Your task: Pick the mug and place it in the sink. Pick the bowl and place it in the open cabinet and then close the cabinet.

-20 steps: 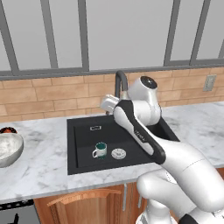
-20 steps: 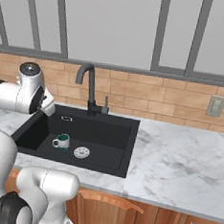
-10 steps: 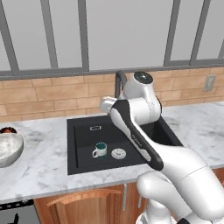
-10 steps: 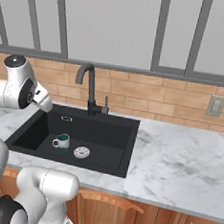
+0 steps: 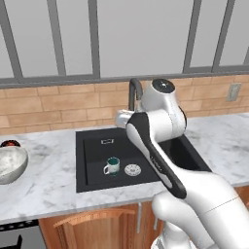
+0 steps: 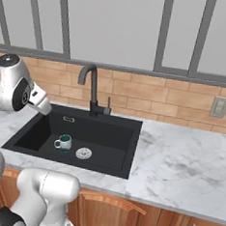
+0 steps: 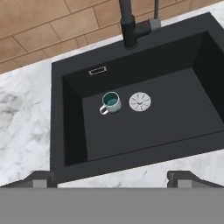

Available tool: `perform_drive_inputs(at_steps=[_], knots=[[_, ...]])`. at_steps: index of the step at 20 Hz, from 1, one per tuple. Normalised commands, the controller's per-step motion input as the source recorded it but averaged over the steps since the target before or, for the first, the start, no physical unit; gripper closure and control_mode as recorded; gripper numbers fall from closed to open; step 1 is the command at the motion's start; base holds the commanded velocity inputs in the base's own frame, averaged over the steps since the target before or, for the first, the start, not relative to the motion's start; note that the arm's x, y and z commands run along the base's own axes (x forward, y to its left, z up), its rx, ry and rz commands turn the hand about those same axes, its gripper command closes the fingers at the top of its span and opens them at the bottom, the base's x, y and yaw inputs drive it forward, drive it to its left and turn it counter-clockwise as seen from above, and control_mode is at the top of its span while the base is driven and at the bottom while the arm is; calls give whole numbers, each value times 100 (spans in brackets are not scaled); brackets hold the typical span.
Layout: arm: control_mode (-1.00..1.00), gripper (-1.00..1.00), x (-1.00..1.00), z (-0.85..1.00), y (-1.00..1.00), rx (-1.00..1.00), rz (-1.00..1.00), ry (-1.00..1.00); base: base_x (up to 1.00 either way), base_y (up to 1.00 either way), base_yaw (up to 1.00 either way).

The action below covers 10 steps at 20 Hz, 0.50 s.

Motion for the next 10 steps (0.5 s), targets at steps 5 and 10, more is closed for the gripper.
perform_drive_inputs(at_steps=[5, 10], knots=[[100, -100, 0, 0, 0, 0, 0, 0, -14, 90, 11], [100, -100, 0, 0, 0, 0, 0, 0, 70, 85, 22]])
